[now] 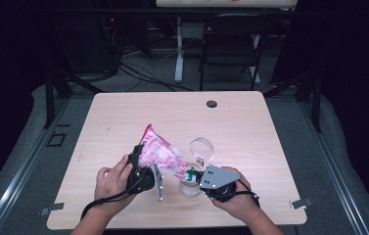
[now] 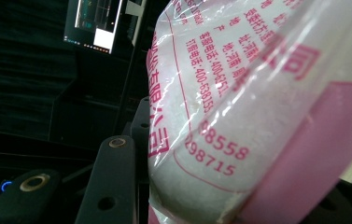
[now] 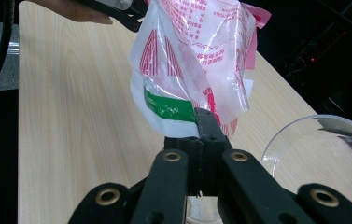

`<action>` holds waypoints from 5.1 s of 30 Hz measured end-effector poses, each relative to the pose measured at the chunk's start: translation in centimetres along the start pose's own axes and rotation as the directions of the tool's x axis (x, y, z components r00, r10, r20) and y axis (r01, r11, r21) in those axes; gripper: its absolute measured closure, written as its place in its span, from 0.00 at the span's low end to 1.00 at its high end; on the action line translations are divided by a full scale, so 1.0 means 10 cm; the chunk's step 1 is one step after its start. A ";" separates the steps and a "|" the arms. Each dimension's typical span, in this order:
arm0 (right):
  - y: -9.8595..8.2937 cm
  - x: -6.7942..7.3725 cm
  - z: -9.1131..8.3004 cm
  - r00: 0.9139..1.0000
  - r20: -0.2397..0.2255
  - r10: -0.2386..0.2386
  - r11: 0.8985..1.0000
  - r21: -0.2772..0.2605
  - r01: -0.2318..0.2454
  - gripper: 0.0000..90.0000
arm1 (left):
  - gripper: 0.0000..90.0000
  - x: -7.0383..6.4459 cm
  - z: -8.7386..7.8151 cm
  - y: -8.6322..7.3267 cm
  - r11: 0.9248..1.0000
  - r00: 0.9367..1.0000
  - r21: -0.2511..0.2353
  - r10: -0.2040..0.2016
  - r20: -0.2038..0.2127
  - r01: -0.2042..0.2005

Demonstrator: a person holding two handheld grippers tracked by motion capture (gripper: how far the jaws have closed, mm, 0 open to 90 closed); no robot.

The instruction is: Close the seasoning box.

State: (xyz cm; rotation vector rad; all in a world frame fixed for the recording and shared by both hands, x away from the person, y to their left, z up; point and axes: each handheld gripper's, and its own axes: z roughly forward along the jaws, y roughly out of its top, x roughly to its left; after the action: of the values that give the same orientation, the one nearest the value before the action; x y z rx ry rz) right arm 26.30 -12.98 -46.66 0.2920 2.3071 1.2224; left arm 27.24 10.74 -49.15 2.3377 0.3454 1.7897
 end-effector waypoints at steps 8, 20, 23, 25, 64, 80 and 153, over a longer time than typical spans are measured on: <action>0.00 0.00 -0.01 1.000 0.001 0.005 1.000 -0.001 -0.005 1.00 | 0.69 0.01 -0.01 0.01 1.000 1.000 0.004 0.005 -0.005 -0.005; 0.00 -0.02 -0.01 1.000 0.002 0.010 1.000 -0.005 -0.010 1.00 | 0.69 0.03 -0.01 0.03 1.000 1.000 -0.001 0.019 -0.010 -0.019; -0.01 -0.02 -0.01 1.000 0.002 0.012 1.000 -0.007 -0.012 1.00 | 0.69 0.04 -0.01 0.03 1.000 1.000 -0.002 0.026 -0.014 -0.026; -0.01 -0.03 -0.02 1.000 0.003 0.015 1.000 -0.003 -0.015 1.00 | 0.69 0.04 -0.01 0.04 1.000 1.000 -0.005 0.024 -0.014 -0.024; -0.07 -0.07 -0.05 0.999 0.006 0.032 0.999 0.006 -0.032 1.00 | 0.69 0.02 -0.03 0.11 0.999 0.999 -0.024 0.047 -0.023 -0.048; -0.10 -0.07 -0.05 0.999 0.003 0.033 0.999 0.013 -0.033 1.00 | 0.69 0.02 -0.04 0.13 0.998 0.998 -0.022 0.056 -0.028 -0.057; -0.15 -0.09 -0.04 0.999 0.004 0.047 0.999 0.024 -0.047 1.00 | 0.69 0.05 -0.05 0.18 0.996 0.995 -0.036 0.086 -0.043 -0.088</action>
State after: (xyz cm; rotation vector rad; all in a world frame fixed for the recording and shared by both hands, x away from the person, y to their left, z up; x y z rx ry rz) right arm 26.96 -14.50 -47.41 0.3584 2.3260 1.2162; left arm 27.04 9.14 -48.03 2.3265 0.2167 1.8689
